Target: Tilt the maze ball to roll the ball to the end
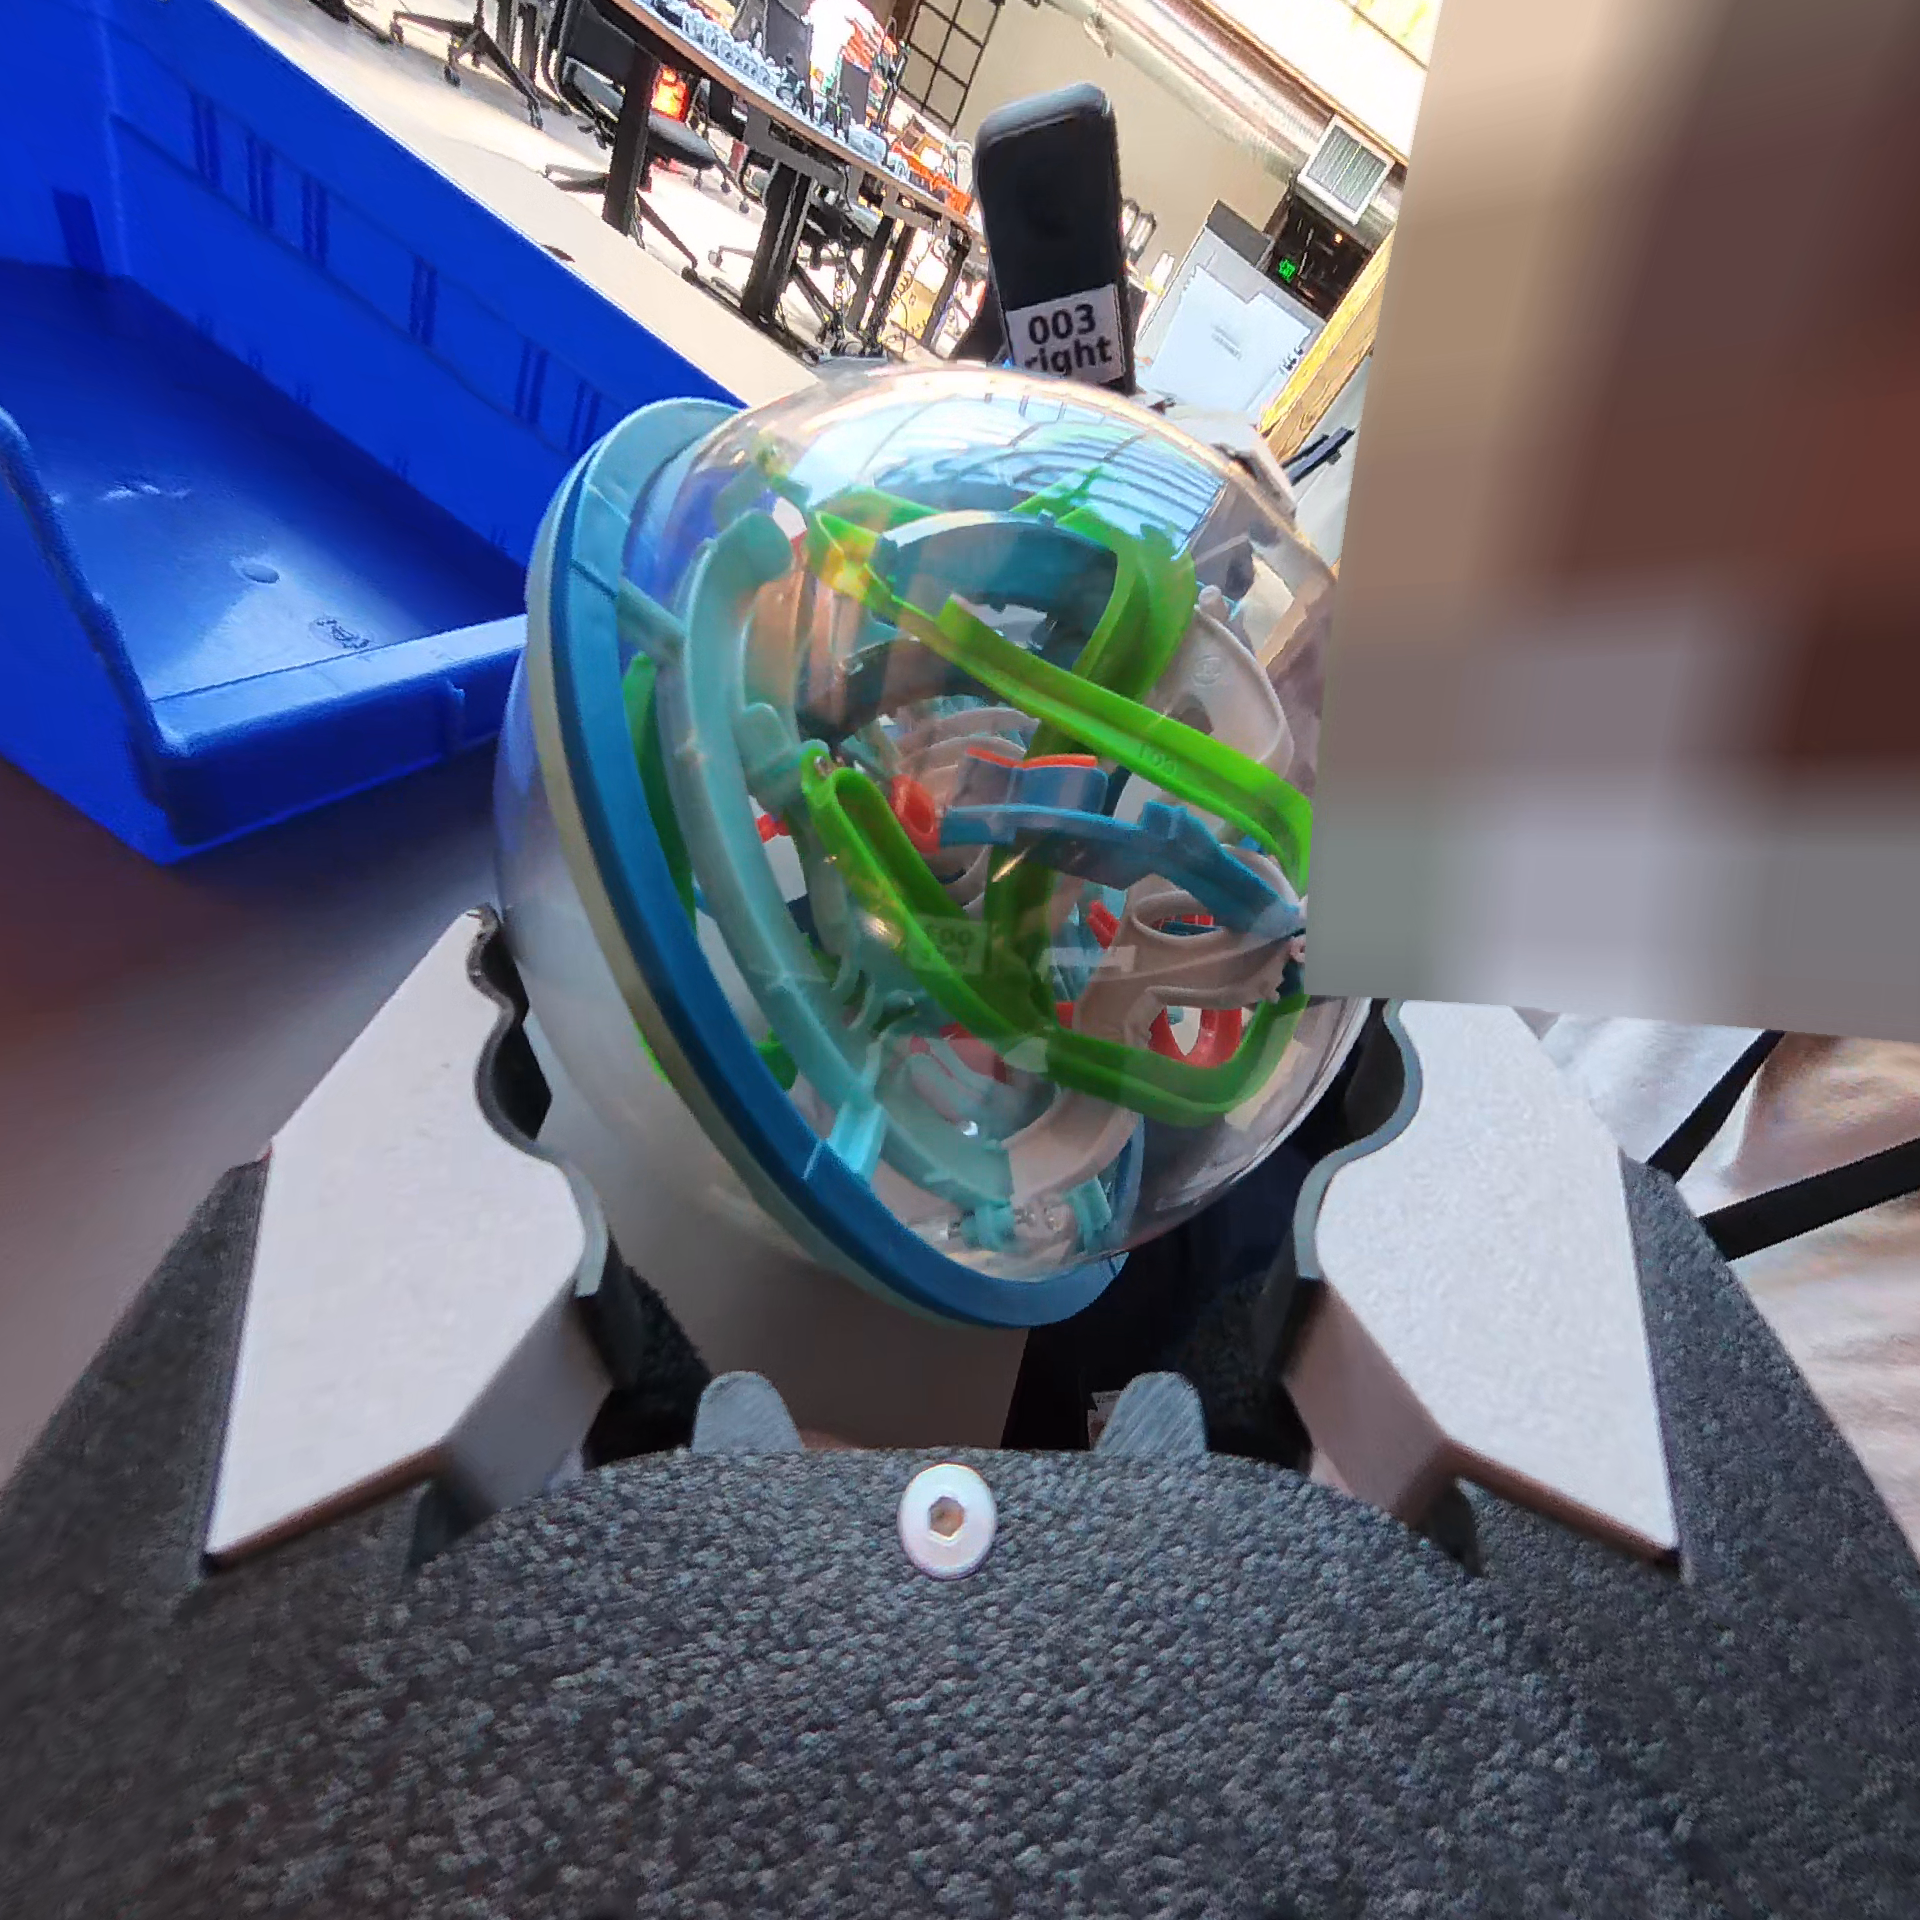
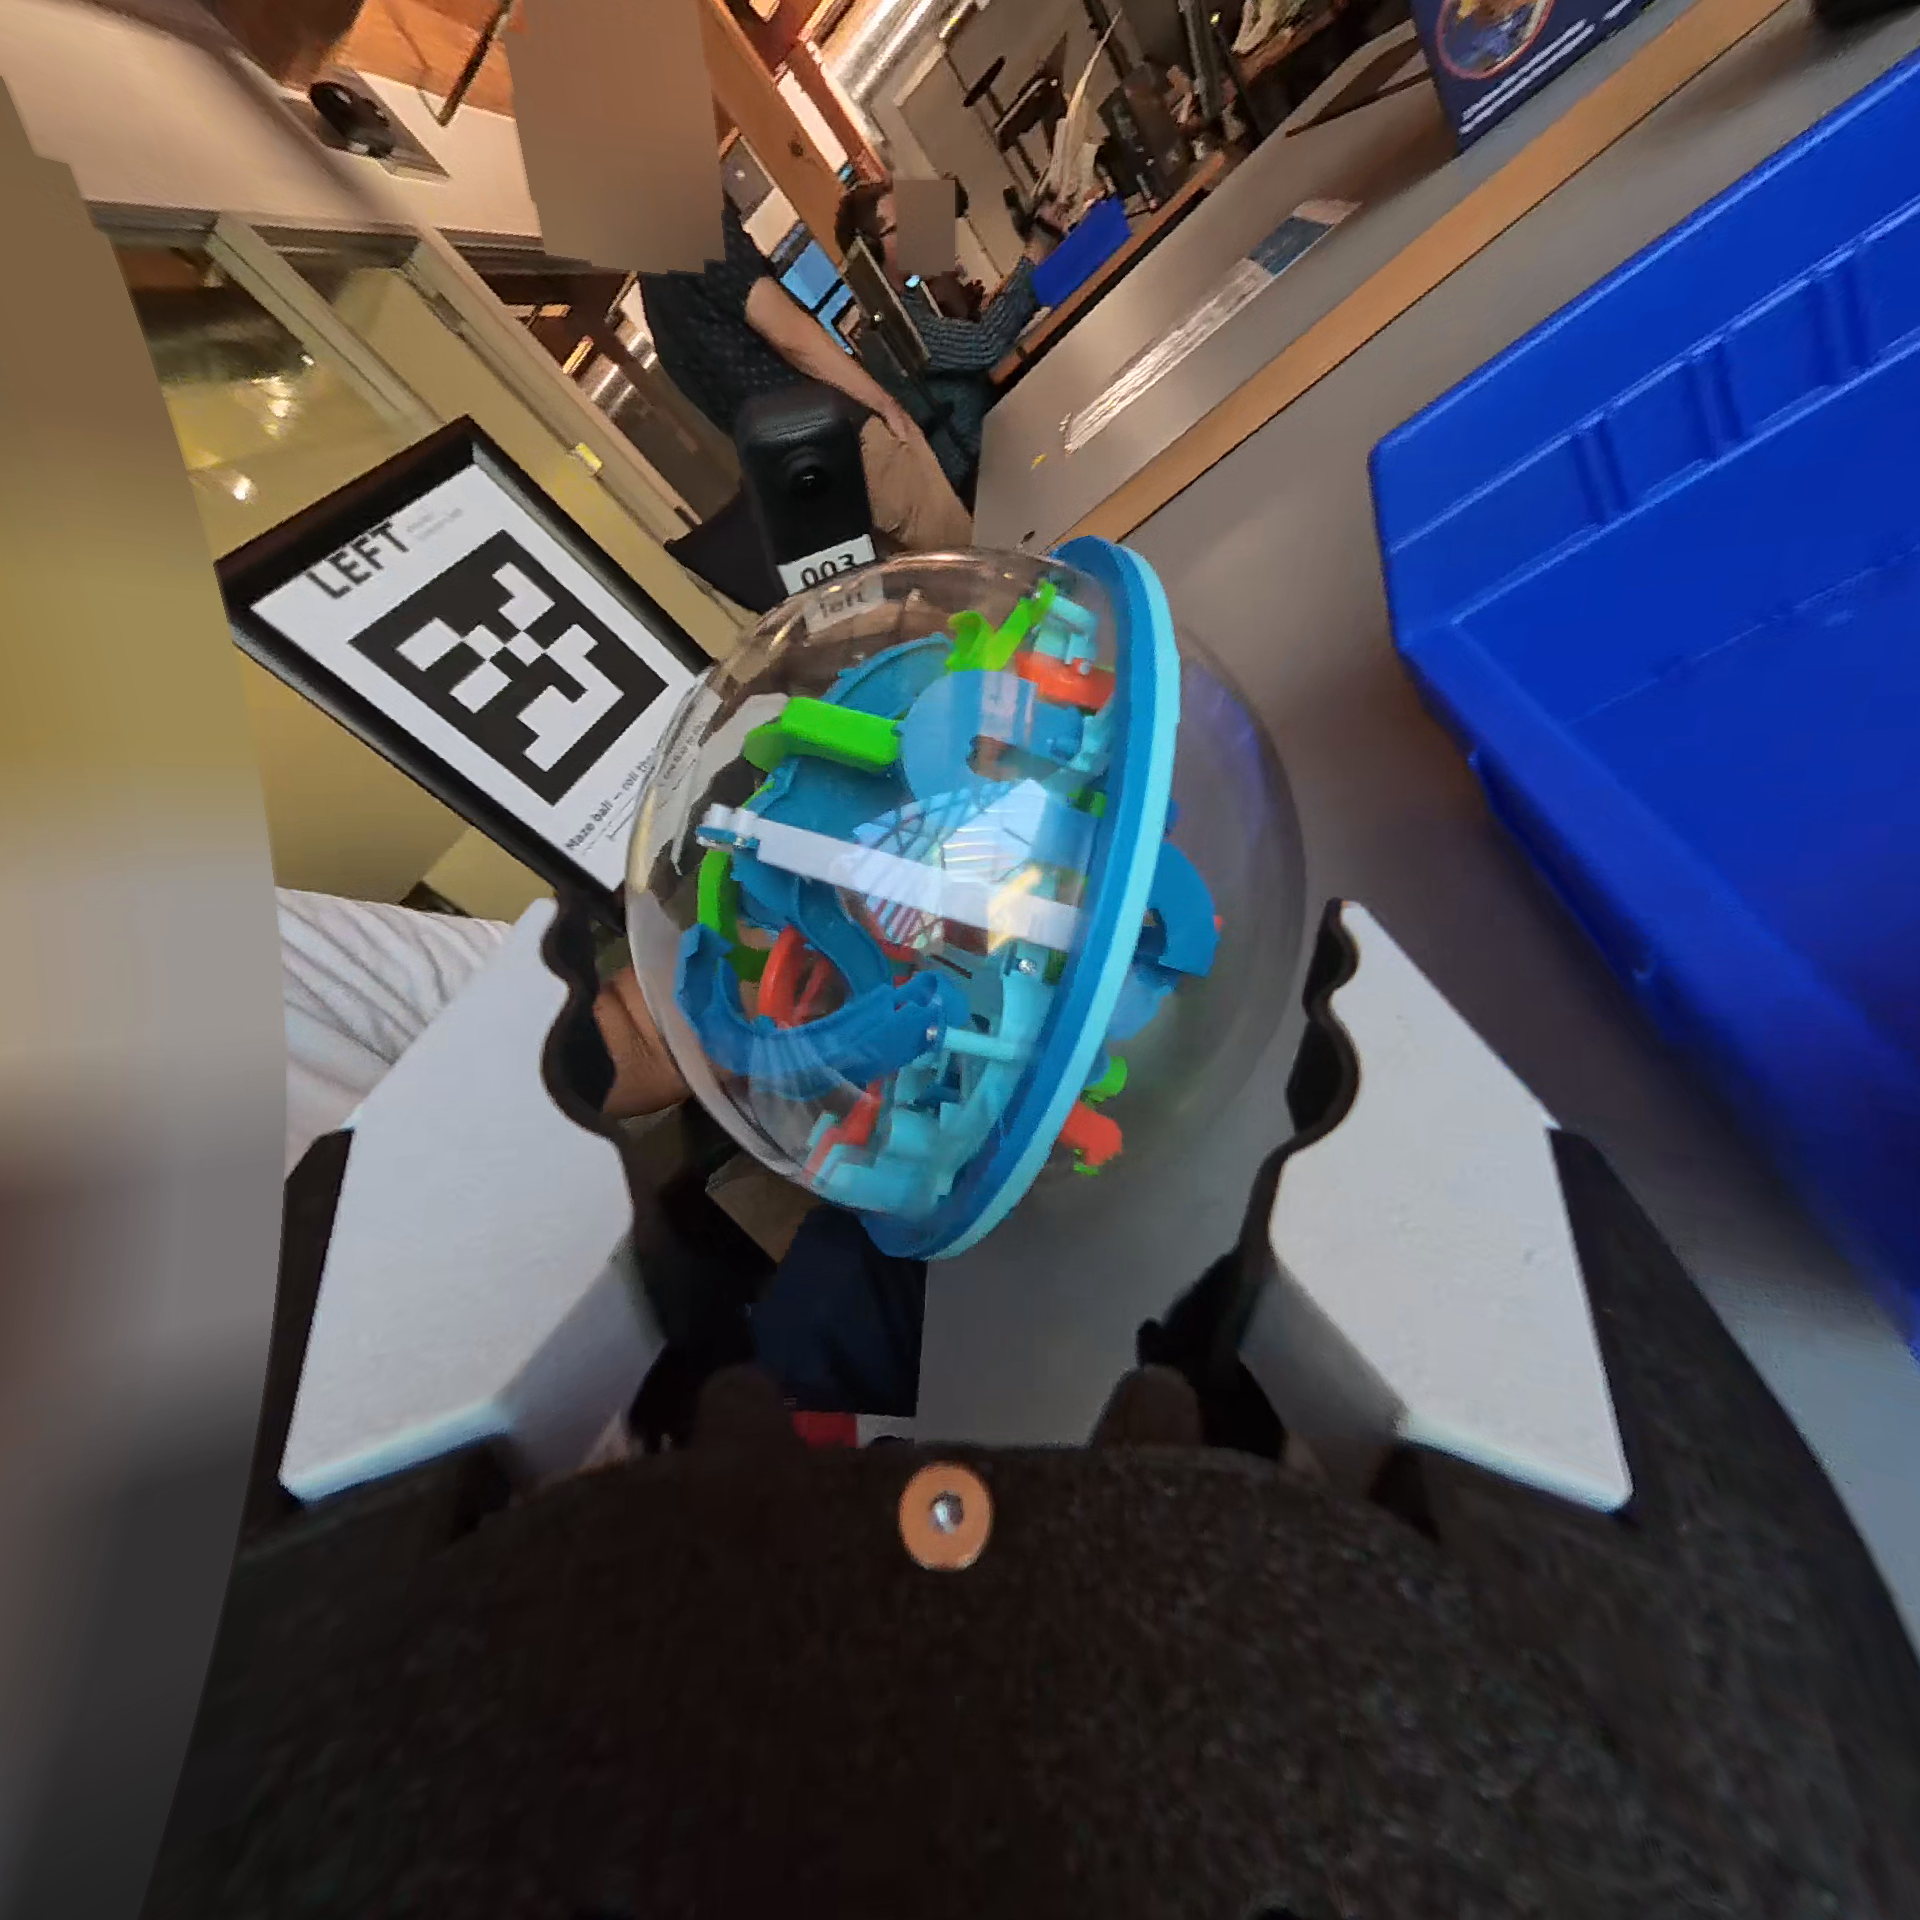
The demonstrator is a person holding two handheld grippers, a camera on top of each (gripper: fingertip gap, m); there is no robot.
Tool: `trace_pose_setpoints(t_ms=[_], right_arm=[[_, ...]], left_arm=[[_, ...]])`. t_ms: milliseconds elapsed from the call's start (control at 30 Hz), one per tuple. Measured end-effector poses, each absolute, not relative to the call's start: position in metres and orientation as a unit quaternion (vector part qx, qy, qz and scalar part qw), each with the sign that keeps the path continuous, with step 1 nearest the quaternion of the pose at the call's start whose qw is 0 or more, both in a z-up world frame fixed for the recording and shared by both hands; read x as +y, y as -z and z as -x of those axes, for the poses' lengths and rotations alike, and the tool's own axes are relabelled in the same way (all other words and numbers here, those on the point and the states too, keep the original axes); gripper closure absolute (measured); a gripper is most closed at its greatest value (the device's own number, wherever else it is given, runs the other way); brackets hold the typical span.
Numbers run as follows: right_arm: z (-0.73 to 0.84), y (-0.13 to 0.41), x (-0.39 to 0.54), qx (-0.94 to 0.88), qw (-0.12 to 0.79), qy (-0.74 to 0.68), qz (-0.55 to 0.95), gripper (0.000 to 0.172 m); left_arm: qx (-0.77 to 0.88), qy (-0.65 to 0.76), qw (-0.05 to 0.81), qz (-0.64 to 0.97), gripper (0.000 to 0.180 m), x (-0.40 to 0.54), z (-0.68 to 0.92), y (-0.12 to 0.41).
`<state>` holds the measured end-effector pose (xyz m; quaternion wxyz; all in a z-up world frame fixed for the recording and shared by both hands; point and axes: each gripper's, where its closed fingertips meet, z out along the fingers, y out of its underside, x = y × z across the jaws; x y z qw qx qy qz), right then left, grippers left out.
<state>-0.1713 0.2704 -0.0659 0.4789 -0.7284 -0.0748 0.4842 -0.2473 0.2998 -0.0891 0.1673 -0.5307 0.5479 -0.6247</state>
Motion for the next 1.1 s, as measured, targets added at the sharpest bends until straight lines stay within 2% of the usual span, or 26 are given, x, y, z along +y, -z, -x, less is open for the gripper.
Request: trace_pose_setpoints(t_ms=[133,300,500,733,1100], right_arm=[[0.183,0.072,0.280,-0.097,0.460,-0.476,0.743,0.053],[0.184,0.074,0.290,-0.085,0.447,-0.486,0.746,0.050],[0.184,0.073,0.295,-0.075,0.435,-0.490,0.752,0.051],[0.190,0.071,0.301,-0.076,0.426,-0.480,0.763,0.050],[0.178,0.077,0.297,-0.071,0.441,-0.494,0.746,0.044]], left_arm=[[0.539,0.633,0.158,0.533,0.026,0.303,0.246,0.089],[0.525,0.638,0.148,0.543,0.029,0.311,0.247,0.089],[0.567,0.577,0.201,0.552,0.033,0.323,0.247,0.067],[0.632,0.460,0.253,0.570,0.022,0.312,0.237,0.072],[0.571,0.528,0.244,0.579,0.021,0.330,0.251,0.076]])
